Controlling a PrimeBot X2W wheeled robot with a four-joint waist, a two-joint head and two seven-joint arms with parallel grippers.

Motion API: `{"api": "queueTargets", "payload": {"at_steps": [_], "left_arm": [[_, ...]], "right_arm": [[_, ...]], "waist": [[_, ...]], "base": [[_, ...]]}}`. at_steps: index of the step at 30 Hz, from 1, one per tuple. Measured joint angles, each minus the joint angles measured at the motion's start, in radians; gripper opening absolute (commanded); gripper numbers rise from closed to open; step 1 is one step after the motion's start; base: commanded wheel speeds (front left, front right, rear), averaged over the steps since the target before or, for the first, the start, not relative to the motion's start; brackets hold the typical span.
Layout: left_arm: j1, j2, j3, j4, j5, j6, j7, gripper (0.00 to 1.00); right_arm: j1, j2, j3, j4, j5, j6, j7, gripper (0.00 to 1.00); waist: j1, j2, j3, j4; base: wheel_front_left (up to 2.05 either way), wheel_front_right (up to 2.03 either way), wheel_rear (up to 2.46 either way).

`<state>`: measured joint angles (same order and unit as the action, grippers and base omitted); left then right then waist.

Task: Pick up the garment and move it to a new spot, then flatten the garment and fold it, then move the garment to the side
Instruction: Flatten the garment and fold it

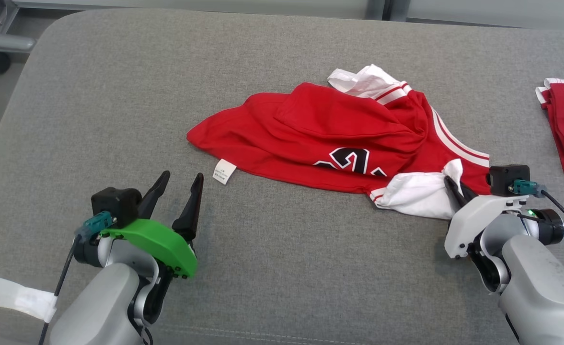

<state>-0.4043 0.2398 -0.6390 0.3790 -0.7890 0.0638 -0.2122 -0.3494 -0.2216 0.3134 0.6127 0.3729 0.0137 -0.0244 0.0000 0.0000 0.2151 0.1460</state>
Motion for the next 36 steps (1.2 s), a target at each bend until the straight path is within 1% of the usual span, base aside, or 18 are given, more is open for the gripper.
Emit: {"api": "queueTargets", "payload": {"at_steps": [4,6,13,14,18,19,20,22,23,24,25,26,27,28,29,30,31,36], "left_arm": [[0.03,0.013,0.015,0.0,0.0,0.01,0.0,1.0],[0.039,0.02,0.02,0.0,0.0,0.012,0.0,1.0],[0.063,0.039,0.041,-0.001,-0.009,0.022,0.0,1.0],[0.067,0.04,0.041,-0.001,-0.009,0.023,0.0,1.0],[0.078,0.039,0.035,-0.005,-0.009,0.024,0.002,1.0],[0.078,0.038,0.029,-0.006,-0.009,0.024,0.002,1.0],[0.078,0.036,0.024,-0.007,-0.009,0.024,0.007,1.0],[0.078,0.031,0.016,-0.009,-0.009,0.024,0.019,1.0],[0.078,0.03,0.013,-0.01,-0.009,0.024,0.02,1.0],[0.078,0.029,0.01,-0.01,-0.009,0.024,0.026,1.0],[0.078,0.028,0.009,-0.01,-0.009,0.024,0.026,1.0],[0.078,0.028,0.007,-0.011,-0.009,0.024,0.027,1.0],[0.077,0.027,0.005,-0.011,-0.009,0.024,0.029,1.0],[0.076,0.028,0.0,-0.01,-0.009,0.024,0.037,1.0],[0.075,0.027,-0.005,-0.01,-0.009,0.022,0.037,1.0],[0.072,0.027,-0.008,-0.007,-0.008,0.02,0.042,1.0],[0.066,0.028,-0.013,-0.001,-0.004,0.019,0.05,1.0],[-0.006,0.04,-0.013,0.028,0.008,-0.01,0.063,1.0]], "right_arm": [[0.005,-0.019,0.004,-0.026,-0.003,0.013,-0.02,0.0],[0.012,-0.04,0.006,-0.044,-0.006,0.021,-0.037,0.0],[0.057,-0.119,-0.011,-0.103,-0.024,0.022,-0.085,0.0],[0.066,-0.126,-0.011,-0.109,-0.024,0.03,-0.089,0.0],[0.102,-0.132,0.007,-0.13,-0.032,0.051,-0.121,0.0],[0.113,-0.132,0.007,-0.133,-0.032,0.052,-0.132,0.05],[0.123,-0.132,0.008,-0.132,-0.03,0.056,-0.134,0.05],[0.148,-0.13,0.015,-0.129,-0.028,0.06,-0.133,0.18],[0.159,-0.127,0.017,-0.127,-0.026,0.06,-0.133,0.17],[0.168,-0.125,0.019,-0.126,-0.024,0.065,-0.133,0.12],[0.174,-0.122,0.021,-0.126,-0.02,0.066,-0.133,0.12],[0.175,-0.12,0.022,-0.123,-0.019,0.066,-0.133,0.21],[0.175,-0.119,0.025,-0.123,-0.02,0.066,-0.133,0.21],[0.175,-0.119,0.025,-0.123,-0.019,0.067,-0.133,0.33],[0.175,-0.119,0.025,-0.123,-0.019,0.067,-0.133,0.51],[0.175,-0.119,0.024,-0.123,-0.019,0.067,-0.133,0.95],[0.174,-0.118,0.024,-0.123,-0.019,0.067,-0.133,1.0],[0.164,-0.111,0.034,-0.14,-0.021,0.068,-0.133,1.0]], "waist": [[0.0,0.0,-0.006,-0.012],[0.0,0.0,-0.01,-0.019],[0.0,0.0,-0.026,-0.06],[0.0,0.0,-0.028,-0.068],[0.0,0.0,-0.036,-0.098],[0.0,0.0,-0.037,-0.106],[0.0,0.0,-0.038,-0.114],[0.0,0.0,-0.04,-0.128],[0.0,0.0,-0.04,-0.135],[0.0,0.0,-0.039,-0.141],[0.0,0.0,-0.038,-0.147],[0.0,0.0,-0.037,-0.152],[0.0,0.0,-0.035,-0.157],[0.0,0.0,-0.032,-0.161],[0.0,0.0,-0.029,-0.164],[0.0,0.0,-0.026,-0.167],[0.0,0.0,-0.023,-0.169],[0.0,0.0,-0.01,-0.187]], "base": [[0.0,0.0,0.0],[0.0,0.0,0.0],[0.0,0.0,0.0],[0.0,0.0,0.0],[0.0,0.0,0.0],[0.0,0.0,0.0],[0.0,0.0,0.0],[0.0,0.0,0.0],[0.0,0.0,0.0],[0.0,0.0,0.0],[0.0,0.0,0.0],[0.0,0.0,0.0],[0.0,0.0,0.0],[0.0,0.0,0.0],[0.0,0.0,0.0],[0.0,0.0,0.0],[0.0,0.0,0.0],[0.0,0.0,0.0]]}}
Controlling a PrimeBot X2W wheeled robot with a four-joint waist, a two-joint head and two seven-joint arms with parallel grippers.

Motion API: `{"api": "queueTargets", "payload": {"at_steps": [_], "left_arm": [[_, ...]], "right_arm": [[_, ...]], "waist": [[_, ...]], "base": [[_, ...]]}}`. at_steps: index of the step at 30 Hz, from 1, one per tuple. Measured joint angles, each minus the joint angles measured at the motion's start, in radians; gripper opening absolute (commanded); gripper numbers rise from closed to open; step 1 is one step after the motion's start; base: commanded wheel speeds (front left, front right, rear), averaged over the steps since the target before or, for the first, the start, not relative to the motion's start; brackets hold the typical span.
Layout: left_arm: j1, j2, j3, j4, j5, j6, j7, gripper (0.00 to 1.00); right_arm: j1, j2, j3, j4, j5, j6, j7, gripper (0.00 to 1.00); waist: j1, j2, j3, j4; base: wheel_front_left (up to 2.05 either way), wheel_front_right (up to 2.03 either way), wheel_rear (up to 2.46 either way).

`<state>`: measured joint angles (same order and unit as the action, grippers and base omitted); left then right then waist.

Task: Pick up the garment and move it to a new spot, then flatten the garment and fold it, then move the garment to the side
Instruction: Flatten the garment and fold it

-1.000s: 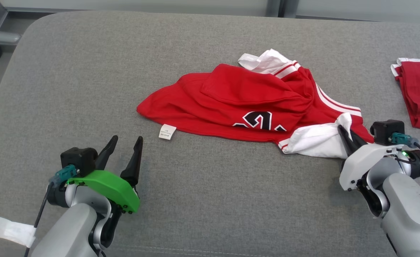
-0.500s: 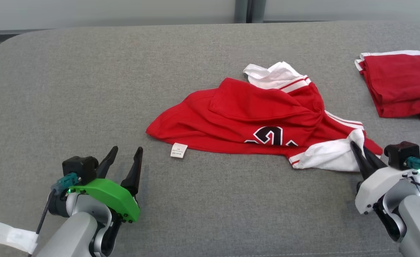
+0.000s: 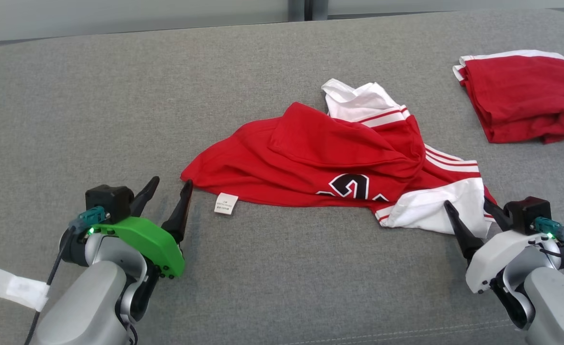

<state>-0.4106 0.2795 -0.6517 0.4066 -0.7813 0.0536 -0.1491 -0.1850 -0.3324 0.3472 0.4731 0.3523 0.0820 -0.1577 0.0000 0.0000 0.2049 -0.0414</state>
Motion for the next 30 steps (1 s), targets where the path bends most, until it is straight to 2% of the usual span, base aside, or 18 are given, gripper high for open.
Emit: {"api": "queueTargets", "payload": {"at_steps": [4,8,9,13,30], "left_arm": [[-0.039,0.021,-0.024,0.036,0.015,-0.035,0.021,1.0],[-0.043,0.075,-0.075,0.067,0.057,-0.096,0.054,1.0],[-0.043,0.075,-0.075,0.067,0.057,-0.096,0.054,1.0],[-0.058,0.12,-0.096,0.086,0.083,-0.142,0.056,1.0],[-0.128,0.109,-0.115,0.181,0.111,-0.159,0.013,1.0]], "right_arm": [[-0.028,0.014,0.014,-0.018,-0.001,0.002,0.0,1.0],[-0.036,0.017,0.016,-0.034,-0.002,0.002,-0.001,1.0],[-0.036,0.017,0.016,-0.034,-0.002,0.002,-0.001,1.0],[-0.036,0.016,0.01,-0.04,-0.001,0.005,-0.002,1.0],[-0.036,0.01,-0.012,-0.055,0.009,0.004,-0.01,1.0]], "waist": [[0.0,0.0,0.011,-0.022],[0.0,0.0,0.021,-0.05],[0.0,0.0,0.021,-0.05],[0.0,0.0,0.033,-0.076],[0.0,0.0,0.073,-0.107]], "base": [[0.0,0.0,0.0],[0.0,0.0,0.0],[0.0,0.0,0.0],[0.0,0.0,0.0],[0.0,0.0,0.0]]}}
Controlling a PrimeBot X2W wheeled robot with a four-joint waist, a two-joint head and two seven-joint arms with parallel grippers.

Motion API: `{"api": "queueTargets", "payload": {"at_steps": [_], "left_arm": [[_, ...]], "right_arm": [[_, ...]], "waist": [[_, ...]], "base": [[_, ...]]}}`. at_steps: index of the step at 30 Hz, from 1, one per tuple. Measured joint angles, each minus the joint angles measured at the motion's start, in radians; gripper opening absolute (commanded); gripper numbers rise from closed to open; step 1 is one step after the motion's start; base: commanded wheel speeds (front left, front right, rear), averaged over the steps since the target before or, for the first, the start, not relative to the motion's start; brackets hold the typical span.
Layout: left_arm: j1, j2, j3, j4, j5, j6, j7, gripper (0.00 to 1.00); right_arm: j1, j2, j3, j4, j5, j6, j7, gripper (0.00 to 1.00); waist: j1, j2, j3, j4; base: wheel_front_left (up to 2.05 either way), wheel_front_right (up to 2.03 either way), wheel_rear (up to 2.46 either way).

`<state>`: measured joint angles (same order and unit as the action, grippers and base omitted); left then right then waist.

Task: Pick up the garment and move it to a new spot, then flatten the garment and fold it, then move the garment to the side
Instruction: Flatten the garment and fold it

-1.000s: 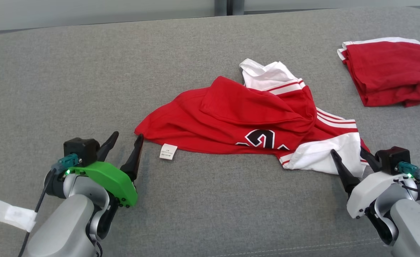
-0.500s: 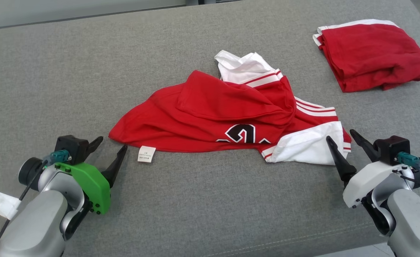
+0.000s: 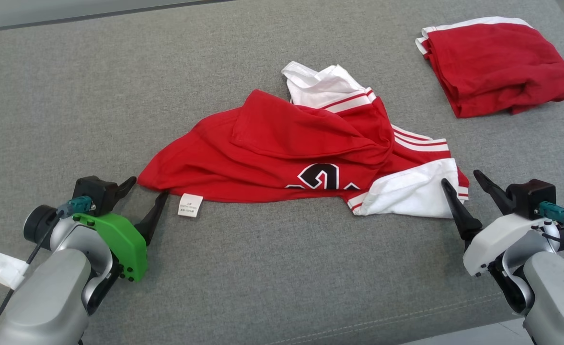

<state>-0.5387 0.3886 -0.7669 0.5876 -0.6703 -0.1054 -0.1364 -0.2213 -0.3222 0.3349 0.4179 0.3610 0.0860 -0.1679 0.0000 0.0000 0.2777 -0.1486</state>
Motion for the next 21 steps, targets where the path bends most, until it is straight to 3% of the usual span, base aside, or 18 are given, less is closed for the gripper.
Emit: {"api": "queueTargets", "payload": {"at_steps": [5,6,7,10,21], "left_arm": [[-0.02,-0.012,-0.007,0.019,0.005,-0.009,-0.017,1.0],[-0.021,-0.016,-0.009,0.02,0.005,-0.009,-0.023,0.86],[-0.021,-0.021,-0.012,0.022,0.005,-0.009,-0.024,0.49],[-0.027,-0.034,-0.026,0.025,0.007,-0.009,-0.032,0.0],[-0.053,-0.107,-0.075,0.028,0.02,-0.017,-0.042,0.0]], "right_arm": [[0.0,-0.001,0.0,-0.002,0.001,-0.001,0.0,1.0],[0.0,-0.001,-0.001,-0.002,0.002,-0.001,0.0,1.0],[0.0,-0.001,-0.001,-0.002,0.002,-0.001,0.0,1.0],[0.0,-0.001,-0.002,-0.003,0.005,-0.007,0.0,1.0],[-0.002,-0.028,-0.021,0.004,0.01,-0.01,0.012,1.0]], "waist": [[0.0,0.0,0.001,-0.001],[0.0,0.0,0.001,-0.001],[0.0,0.0,0.001,-0.001],[0.0,0.0,0.001,0.0],[0.0,0.0,-0.002,0.027]], "base": [[0.0,0.0,0.0],[0.0,0.0,0.0],[0.0,0.0,0.0],[0.0,0.0,0.0],[0.0,0.0,0.0]]}}
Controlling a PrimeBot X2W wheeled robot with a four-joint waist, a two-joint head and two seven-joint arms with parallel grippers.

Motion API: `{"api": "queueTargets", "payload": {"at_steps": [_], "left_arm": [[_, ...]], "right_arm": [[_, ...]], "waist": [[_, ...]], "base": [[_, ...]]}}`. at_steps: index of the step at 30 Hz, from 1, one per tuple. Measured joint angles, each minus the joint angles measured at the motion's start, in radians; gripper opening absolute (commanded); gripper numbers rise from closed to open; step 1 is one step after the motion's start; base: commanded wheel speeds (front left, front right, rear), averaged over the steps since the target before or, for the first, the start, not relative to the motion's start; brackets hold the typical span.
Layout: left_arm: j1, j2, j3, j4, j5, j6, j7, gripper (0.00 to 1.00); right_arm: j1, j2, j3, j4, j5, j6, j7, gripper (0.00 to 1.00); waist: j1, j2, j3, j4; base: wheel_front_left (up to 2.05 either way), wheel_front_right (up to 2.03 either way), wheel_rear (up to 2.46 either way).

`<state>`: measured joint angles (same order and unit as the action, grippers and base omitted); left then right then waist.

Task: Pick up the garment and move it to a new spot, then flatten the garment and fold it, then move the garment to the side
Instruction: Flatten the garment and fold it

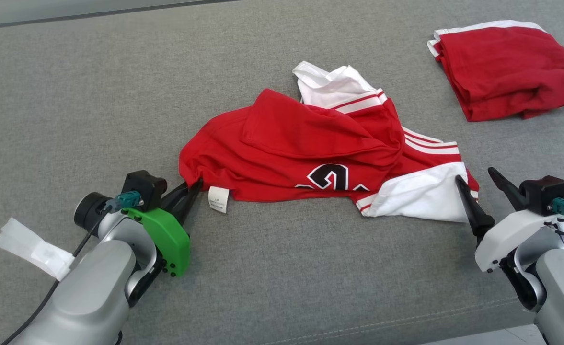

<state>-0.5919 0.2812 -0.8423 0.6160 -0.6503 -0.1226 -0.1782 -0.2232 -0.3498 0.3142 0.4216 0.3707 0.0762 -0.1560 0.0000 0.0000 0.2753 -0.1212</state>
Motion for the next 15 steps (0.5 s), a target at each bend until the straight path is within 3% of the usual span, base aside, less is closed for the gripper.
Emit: {"api": "queueTargets", "payload": {"at_steps": [12,15], "left_arm": [[-0.006,-0.003,-0.002,-0.04,0.0,-0.001,-0.013,0.0],[-0.005,0.002,0.0,-0.047,-0.001,-0.001,-0.018,0.0]], "right_arm": [[-0.016,0.01,0.015,0.013,0.001,0.001,0.012,1.0],[-0.014,0.013,0.019,0.017,0.009,0.001,0.016,0.84]], "waist": [[0.0,0.0,0.003,0.061],[0.0,0.0,-0.001,0.074]], "base": [[0.0,0.0,0.0],[0.0,0.0,0.0]]}}
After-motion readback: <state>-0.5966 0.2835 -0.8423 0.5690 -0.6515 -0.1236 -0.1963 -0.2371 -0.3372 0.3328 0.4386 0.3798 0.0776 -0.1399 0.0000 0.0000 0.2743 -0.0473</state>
